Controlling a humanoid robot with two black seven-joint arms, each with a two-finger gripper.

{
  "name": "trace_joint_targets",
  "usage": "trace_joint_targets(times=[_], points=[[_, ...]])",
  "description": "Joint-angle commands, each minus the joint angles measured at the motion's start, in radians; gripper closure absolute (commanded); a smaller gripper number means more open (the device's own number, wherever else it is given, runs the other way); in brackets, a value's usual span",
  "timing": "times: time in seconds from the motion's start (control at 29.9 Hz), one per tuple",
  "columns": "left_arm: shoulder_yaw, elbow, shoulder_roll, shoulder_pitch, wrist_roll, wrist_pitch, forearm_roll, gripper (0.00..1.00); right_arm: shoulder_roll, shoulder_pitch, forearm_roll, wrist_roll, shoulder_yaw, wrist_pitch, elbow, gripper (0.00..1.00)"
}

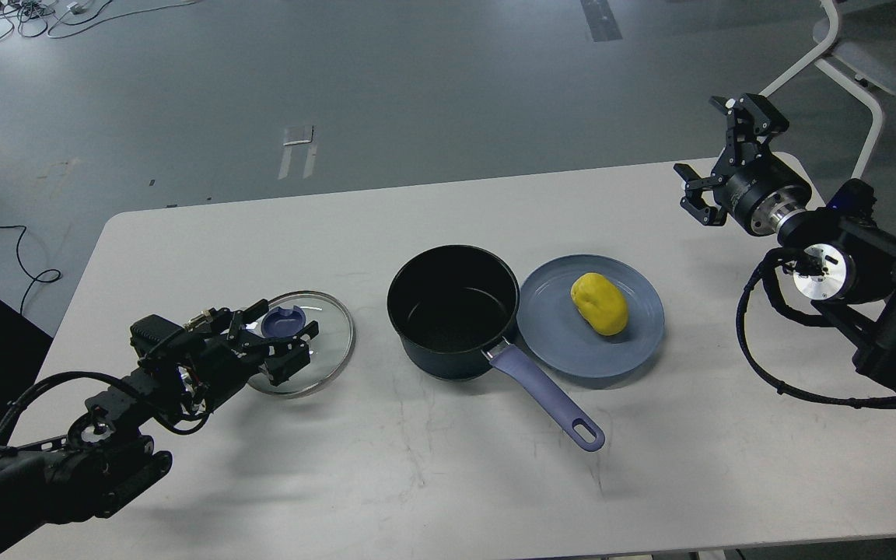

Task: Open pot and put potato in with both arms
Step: 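Release the lid and raise the left gripper away, then reach the right gripper to the yellow potato on the blue plate and grasp it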

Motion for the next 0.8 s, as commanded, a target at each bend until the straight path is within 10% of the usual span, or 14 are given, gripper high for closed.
trace_joint_targets(times=[0.0,0.4,0.6,0.77], points=[[-0.005,-0.015,0.002,-0.03,0.0,0.0,-0.168,0.02,-0.01,0.018,-0.012,0.015,-0.006,0.005,0.003,0.0],[-0.02,-0.144,0.023,-0.259,0.0,0.0,-0.696,0.02,-0.033,0.18,-0.344,0.152,-0.334,0.006,0.018,0.0],[-0.046,-0.128,0.026,-0.389,0.0,-0.298,-1.068,0.02,-0.048,0.246,-0.691,0.227,-0.515,-0.001,0.023,0.0],[-0.176,-0.128,0.025,-0.391,0.126,-0.467,-1.136,0.02,-0.067,0.288,-0.897,0.227,-0.658,-0.024,0.027,0.0]])
